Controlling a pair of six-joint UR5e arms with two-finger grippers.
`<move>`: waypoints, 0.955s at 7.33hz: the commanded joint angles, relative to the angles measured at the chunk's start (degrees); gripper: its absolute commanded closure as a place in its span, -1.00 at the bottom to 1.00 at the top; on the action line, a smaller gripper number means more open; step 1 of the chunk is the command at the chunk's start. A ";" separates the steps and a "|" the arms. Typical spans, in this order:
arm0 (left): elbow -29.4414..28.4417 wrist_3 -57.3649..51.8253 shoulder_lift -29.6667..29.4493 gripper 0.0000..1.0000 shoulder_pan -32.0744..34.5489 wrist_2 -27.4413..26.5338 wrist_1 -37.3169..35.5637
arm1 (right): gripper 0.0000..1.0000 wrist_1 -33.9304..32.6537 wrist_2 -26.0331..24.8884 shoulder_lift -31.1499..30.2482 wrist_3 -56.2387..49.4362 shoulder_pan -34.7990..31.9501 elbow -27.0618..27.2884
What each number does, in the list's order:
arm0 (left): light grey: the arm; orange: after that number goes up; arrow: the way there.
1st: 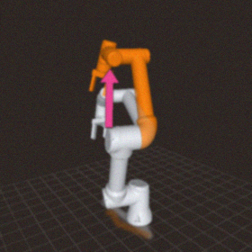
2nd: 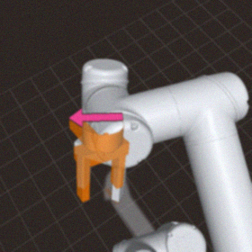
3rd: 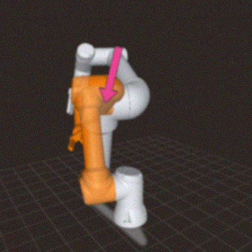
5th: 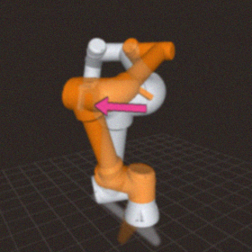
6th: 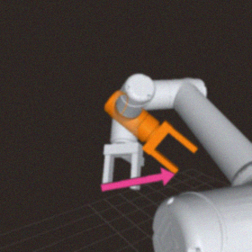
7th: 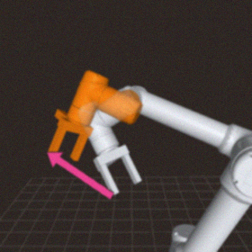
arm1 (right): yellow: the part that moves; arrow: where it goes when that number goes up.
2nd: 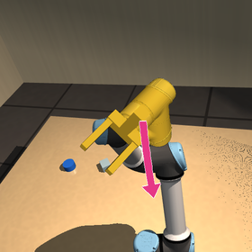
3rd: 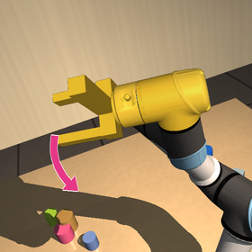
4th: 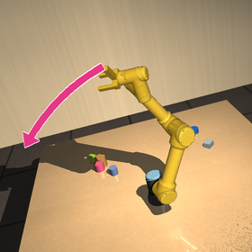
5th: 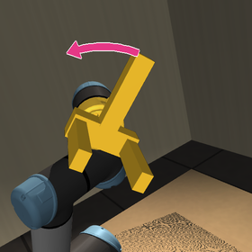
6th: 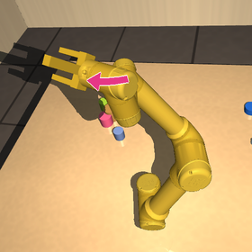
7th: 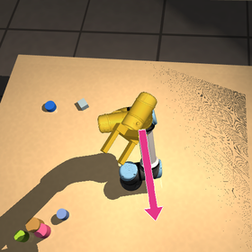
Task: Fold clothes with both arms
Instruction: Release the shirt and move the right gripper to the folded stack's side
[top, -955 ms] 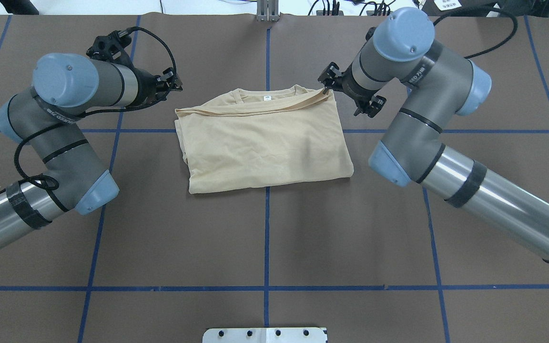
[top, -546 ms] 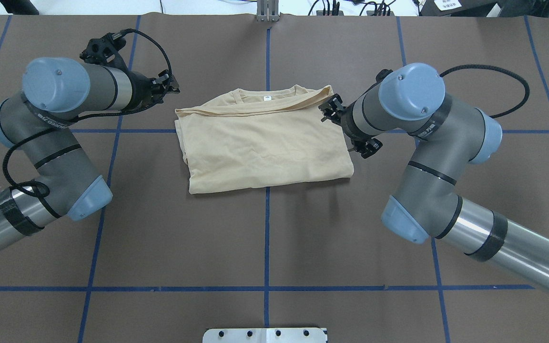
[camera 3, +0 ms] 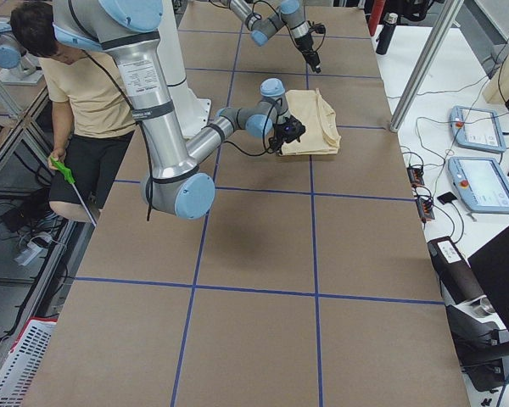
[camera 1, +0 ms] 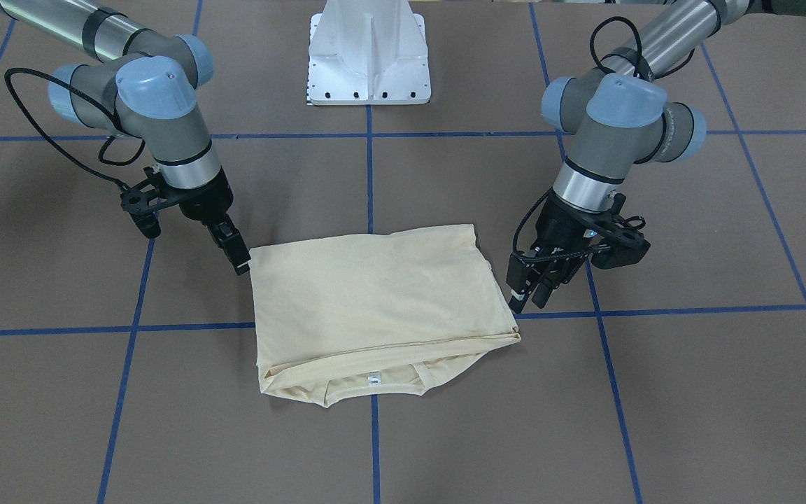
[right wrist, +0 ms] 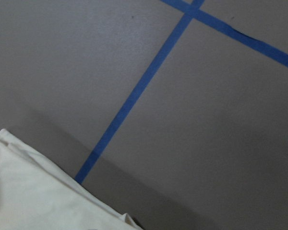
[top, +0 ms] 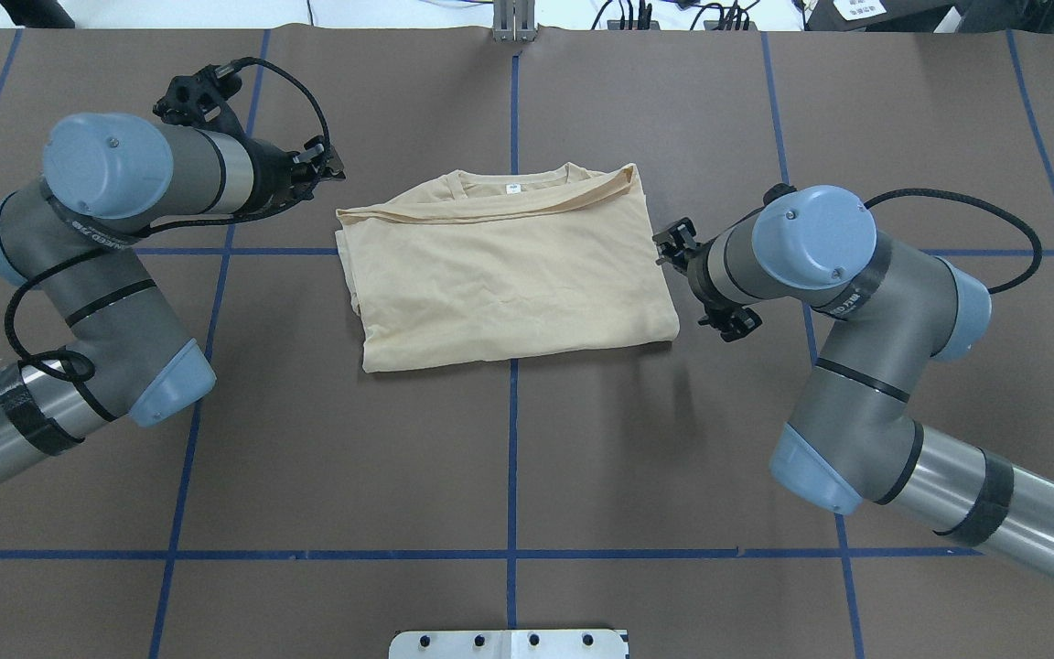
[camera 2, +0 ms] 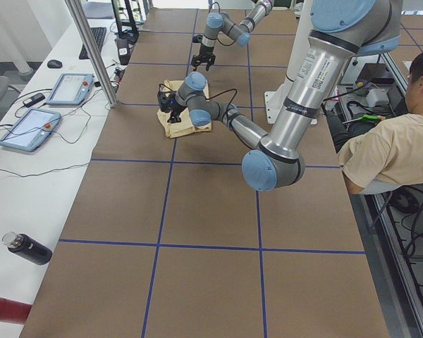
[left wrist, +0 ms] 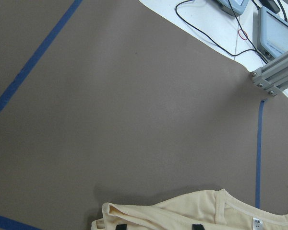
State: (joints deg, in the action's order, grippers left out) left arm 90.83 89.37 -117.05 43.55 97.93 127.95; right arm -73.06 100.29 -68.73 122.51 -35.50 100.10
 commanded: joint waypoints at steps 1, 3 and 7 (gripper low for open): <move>0.05 0.01 -0.02 -0.09 -0.04 -0.10 -0.07 | -0.88 -0.07 0.17 0.25 2.38 0.43 -0.43; 0.05 0.10 -0.02 -0.09 -0.13 -0.02 -0.07 | -0.95 21.31 0.17 -0.69 10.59 0.43 -7.41; -0.12 0.10 -0.02 -0.09 -0.13 -0.02 -0.07 | -0.93 20.85 0.43 -1.50 11.18 0.78 -7.11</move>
State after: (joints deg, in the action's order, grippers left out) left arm 90.80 89.47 -117.07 43.42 97.91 127.88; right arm -52.20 100.72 -69.86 133.48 -34.96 93.07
